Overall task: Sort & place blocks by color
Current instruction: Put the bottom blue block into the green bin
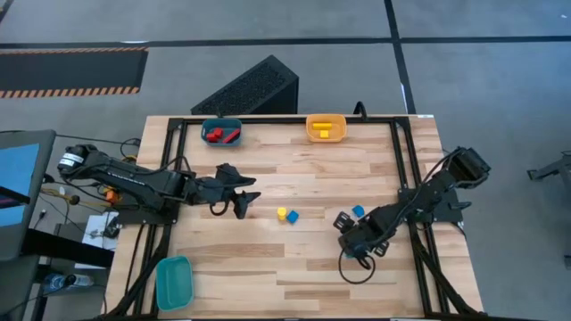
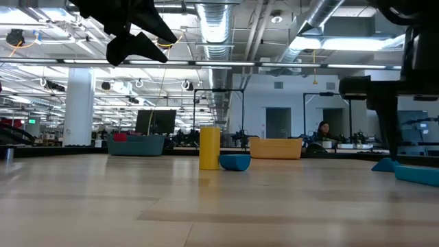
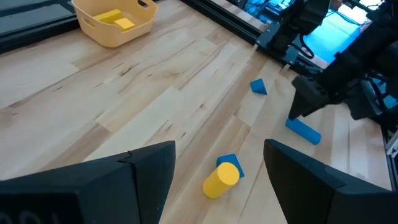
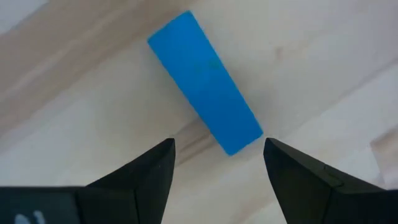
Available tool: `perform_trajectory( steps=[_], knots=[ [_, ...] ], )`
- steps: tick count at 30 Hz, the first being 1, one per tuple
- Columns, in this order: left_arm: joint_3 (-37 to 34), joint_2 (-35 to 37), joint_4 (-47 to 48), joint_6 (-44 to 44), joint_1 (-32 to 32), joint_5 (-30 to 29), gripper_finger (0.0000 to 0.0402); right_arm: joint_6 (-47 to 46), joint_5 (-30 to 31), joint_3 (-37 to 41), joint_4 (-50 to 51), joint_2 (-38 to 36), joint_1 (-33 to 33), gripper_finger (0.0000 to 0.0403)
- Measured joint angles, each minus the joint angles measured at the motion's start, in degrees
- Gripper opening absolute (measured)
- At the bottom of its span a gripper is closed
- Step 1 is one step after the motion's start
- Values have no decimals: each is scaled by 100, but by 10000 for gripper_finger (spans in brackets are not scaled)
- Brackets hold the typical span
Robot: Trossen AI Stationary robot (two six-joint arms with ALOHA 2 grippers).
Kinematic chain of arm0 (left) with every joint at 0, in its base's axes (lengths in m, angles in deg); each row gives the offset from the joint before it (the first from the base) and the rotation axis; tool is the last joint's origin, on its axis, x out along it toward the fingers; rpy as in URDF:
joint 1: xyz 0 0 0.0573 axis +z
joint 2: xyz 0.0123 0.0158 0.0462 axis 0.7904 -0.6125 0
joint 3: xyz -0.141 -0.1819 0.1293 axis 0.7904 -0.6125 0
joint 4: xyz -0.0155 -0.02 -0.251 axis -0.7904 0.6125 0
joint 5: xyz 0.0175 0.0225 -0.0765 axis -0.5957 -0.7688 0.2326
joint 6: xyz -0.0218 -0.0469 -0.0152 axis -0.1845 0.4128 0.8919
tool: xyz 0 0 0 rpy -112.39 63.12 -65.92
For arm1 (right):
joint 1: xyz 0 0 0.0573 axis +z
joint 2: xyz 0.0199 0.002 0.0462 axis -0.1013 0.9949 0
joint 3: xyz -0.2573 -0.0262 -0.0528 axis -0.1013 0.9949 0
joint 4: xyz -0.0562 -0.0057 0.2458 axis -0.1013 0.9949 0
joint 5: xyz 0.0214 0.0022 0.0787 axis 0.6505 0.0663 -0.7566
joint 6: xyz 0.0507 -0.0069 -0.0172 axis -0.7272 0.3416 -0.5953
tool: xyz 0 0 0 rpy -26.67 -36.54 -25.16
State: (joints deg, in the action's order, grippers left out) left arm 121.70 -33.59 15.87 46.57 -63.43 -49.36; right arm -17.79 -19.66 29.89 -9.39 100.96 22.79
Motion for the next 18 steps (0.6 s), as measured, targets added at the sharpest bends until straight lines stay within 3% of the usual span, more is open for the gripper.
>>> perform_trajectory(
  steps=[6,11,18],
  knots=[
    [0,0,-6,25,0,-3,233,716,-172,-4,-561,19,-73,269],
    [0,0,-8,23,0,-11,233,788,-499,-15,-635,395,-140,269],
    [0,2,14,28,0,-14,233,-129,-528,-54,-575,730,-123,265]
  ],
)
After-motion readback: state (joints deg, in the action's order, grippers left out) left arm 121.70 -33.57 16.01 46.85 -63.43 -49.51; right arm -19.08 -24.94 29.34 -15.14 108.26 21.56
